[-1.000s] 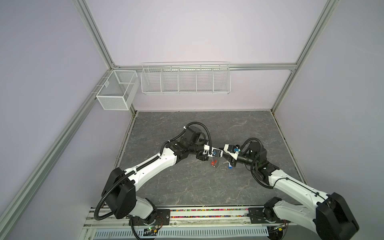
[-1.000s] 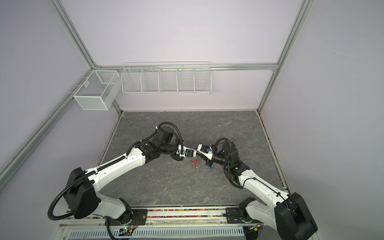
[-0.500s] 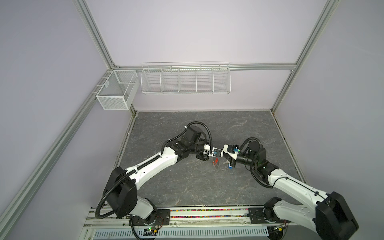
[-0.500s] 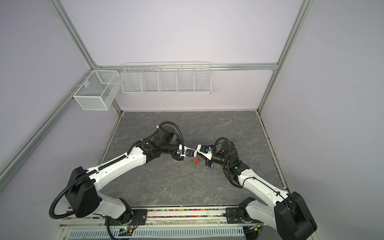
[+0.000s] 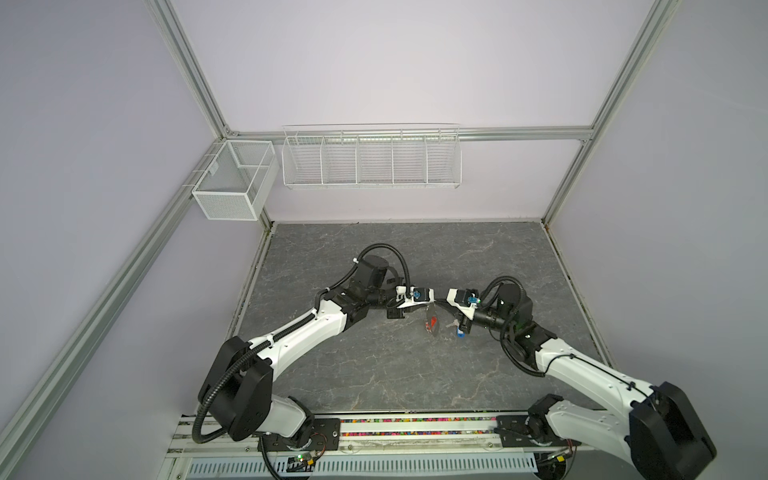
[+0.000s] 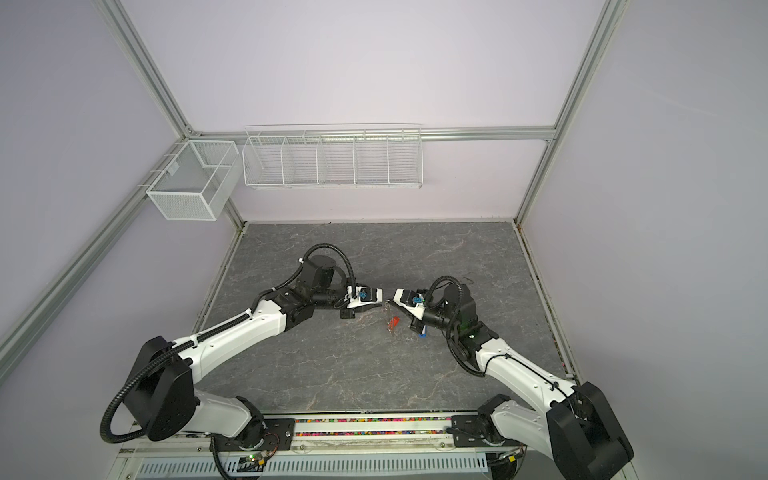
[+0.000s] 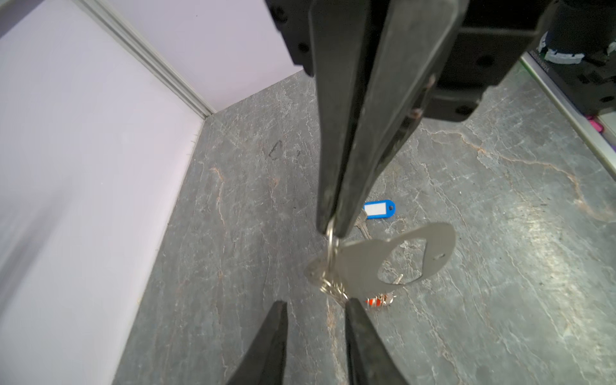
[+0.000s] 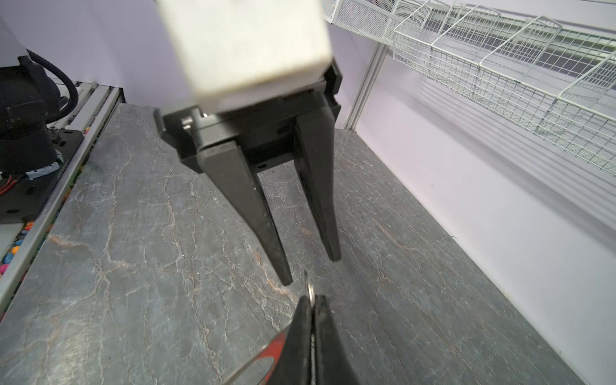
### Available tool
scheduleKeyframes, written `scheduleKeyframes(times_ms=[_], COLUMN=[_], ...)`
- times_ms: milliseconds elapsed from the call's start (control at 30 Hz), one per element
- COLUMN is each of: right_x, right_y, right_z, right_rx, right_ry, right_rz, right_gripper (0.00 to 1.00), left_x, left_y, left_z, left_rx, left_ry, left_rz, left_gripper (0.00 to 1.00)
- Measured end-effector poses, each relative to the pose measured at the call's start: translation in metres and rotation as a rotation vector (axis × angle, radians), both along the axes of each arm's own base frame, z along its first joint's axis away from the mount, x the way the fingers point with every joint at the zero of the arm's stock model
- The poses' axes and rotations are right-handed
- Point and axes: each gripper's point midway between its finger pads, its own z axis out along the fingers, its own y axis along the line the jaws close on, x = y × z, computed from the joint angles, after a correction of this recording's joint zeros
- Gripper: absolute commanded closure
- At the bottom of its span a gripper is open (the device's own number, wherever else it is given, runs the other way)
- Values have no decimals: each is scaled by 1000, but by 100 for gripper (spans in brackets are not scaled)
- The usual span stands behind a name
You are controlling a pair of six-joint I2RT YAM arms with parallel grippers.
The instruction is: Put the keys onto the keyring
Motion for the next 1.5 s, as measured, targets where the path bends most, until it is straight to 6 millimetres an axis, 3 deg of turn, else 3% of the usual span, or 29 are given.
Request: scheduleKeyframes(times_ms=[100, 300, 533, 733, 1033, 1233, 1400, 1500], right_x=[0, -4, -6, -5, -6, -6, -5, -5], right_y=[1, 3, 3, 3, 3, 3, 3, 3], right_z=[4, 9, 10, 11, 11, 9, 9, 8], right_rx=[15, 33, 40, 43, 43, 38, 37, 36], right_ry=[-8, -15, -13, -14, -14, -11, -9, -7], right_rz=[5, 31, 45, 46, 46, 48, 46, 45], right_gripper=[93, 93, 93, 93, 93, 93, 93, 92], left_x=[-6, -10, -14, -17, -20, -20, -21, -22], left_y=[0, -10, -17, -17, -17, -18, -17, -17], left_z=[-6, 9, 19, 20, 19, 21, 20, 20], left_rx=[-46, -160, -227, -236, -235, -230, -213, -203], left_ry=[63, 102, 137, 156, 166, 161, 167, 159], left_rz=[-6, -38, -74, -93, -108, -112, -121, -126], left_gripper=[70, 71, 80, 92, 92, 87, 99, 100])
